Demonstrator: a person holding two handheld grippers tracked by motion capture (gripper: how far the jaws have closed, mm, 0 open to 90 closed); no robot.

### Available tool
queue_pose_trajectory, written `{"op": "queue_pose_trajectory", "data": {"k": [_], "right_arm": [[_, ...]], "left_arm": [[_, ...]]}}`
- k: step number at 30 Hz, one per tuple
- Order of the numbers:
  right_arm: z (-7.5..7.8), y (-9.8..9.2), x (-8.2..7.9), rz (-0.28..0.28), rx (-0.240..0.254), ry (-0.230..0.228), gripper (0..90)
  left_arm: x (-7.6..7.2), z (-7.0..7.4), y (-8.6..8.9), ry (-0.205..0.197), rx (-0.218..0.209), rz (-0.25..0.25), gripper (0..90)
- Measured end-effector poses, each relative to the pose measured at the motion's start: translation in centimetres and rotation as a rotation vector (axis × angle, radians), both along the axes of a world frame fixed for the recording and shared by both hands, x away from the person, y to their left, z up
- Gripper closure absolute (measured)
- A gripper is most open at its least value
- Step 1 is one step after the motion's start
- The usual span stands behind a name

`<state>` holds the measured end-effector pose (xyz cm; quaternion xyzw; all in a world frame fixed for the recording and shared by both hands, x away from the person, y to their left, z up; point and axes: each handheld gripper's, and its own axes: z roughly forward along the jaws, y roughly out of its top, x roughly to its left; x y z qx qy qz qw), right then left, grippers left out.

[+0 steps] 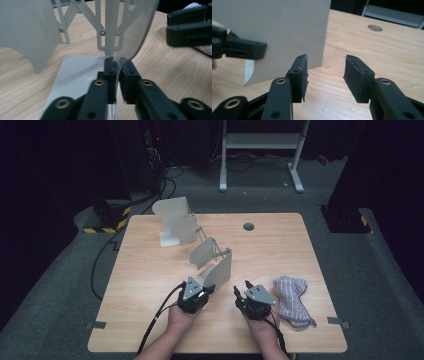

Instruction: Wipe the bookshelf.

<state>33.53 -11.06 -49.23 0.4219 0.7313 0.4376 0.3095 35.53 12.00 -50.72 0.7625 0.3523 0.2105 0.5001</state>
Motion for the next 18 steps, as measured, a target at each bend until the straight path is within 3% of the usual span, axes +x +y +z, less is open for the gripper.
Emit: {"op": "queue_pose_trajectory", "data": {"k": [5, 9, 14, 16, 18], "right_arm": [[-0.4, 1.5, -0.7, 0.055, 0.000, 0.015, 43.5], [-0.8, 3.4, -1.1, 0.108, 0.003, 0.041, 33.3], [-1.1, 5.7, -0.3, 0.089, 0.008, 0.032, 29.4], [-1.1, 6.5, 0.3, 0.081, 0.004, 0.025, 29.3], [-1.3, 7.2, 0.7, 0.074, -0.003, 0.009, 29.6]], "left_arm": [[-1.5, -0.2, 2.5, 0.017, 0.003, -0.031, 61.5], [-2.7, -0.4, 5.8, 0.014, 0.031, -0.006, 57.3], [-3.8, -1.0, 10.5, 0.019, 0.063, 0.059, 54.5], [-3.8, -1.3, 11.5, 0.027, 0.072, 0.083, 54.4], [-3.6, -1.2, 12.0, 0.029, 0.050, 0.105, 54.1]]}}
